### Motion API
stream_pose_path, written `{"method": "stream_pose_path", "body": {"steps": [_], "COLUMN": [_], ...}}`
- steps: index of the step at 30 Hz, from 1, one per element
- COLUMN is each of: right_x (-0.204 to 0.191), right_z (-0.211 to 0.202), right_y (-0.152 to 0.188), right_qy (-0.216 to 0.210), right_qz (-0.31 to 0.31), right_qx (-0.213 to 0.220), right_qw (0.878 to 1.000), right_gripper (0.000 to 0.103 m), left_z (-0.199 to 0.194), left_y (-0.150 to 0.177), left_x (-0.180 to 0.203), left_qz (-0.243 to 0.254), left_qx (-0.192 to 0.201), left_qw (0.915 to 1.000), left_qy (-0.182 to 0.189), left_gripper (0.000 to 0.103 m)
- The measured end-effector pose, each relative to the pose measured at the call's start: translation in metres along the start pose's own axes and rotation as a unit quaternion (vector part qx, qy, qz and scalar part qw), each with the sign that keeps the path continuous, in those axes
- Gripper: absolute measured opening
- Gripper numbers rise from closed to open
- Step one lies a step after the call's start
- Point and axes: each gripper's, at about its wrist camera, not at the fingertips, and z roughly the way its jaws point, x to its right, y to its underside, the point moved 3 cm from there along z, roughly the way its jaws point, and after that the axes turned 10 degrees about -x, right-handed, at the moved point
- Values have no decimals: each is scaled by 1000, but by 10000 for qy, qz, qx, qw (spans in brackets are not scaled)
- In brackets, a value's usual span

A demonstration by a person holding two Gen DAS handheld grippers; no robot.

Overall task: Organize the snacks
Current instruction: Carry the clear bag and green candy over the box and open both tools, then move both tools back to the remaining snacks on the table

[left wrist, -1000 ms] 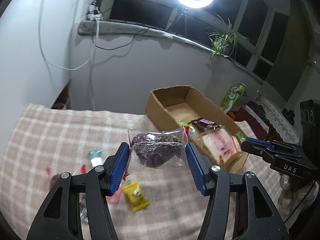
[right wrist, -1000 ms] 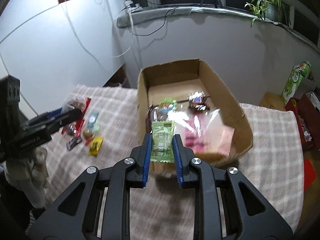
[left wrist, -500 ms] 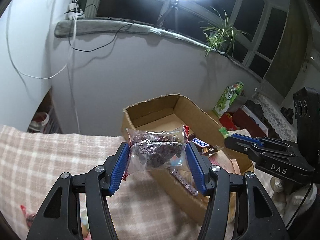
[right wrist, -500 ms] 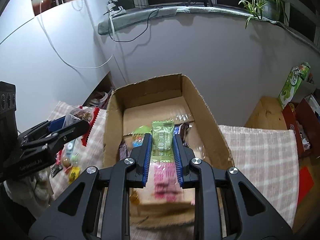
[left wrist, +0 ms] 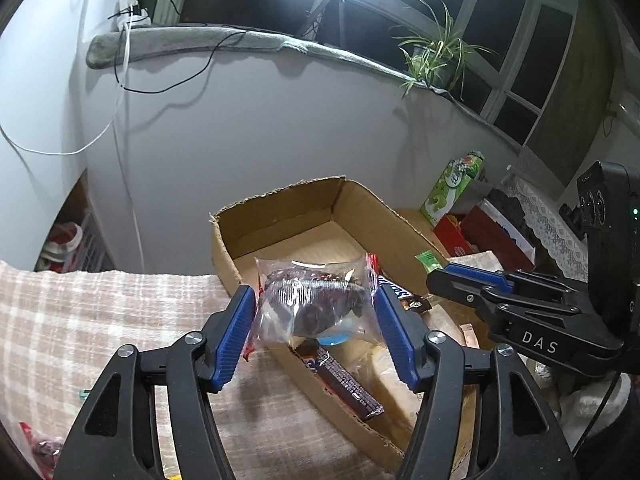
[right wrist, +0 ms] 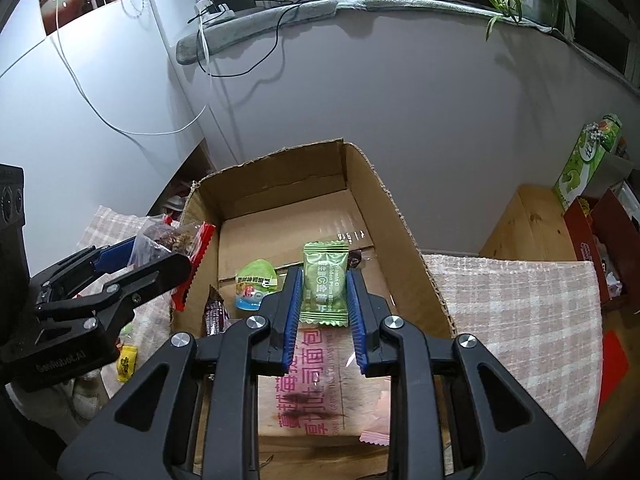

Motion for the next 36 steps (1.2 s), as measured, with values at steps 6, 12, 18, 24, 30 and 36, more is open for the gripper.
{"method": "stream_pose_path", "body": {"steps": [6,12,18,24,30,36], "right_x": [0,2,-5,-21,-47,-83], "right_z": [-6,-14,-25,-46,-67,-75], "right_y": [1,5,10,21,40,64], "right_qy": [128,88,66,-15,-232,-519], "right_qz": [5,81,43,-52,-263,-587], "right_qx": [124,159,209,329,443,386], "right_qw": [9998,9998,9997,9994,9984,9962], "right_gripper": [61,62,62,62,62,62], "left_z": [-7,-20,-35,-65,-106,-143], "left_y": [0,3,8,19,42,71], "left_x": [1,-3,-8,-18,-51,-92], "left_qz": [2,-61,-121,-188,-457,-847], "left_qx": [58,143,225,406,672,847], "left_qw": [10000,9999,9997,9989,9963,9913], "left_qy": [-28,-52,-39,-98,-269,-546], "left_gripper": [63,63,63,63,63,63]}}
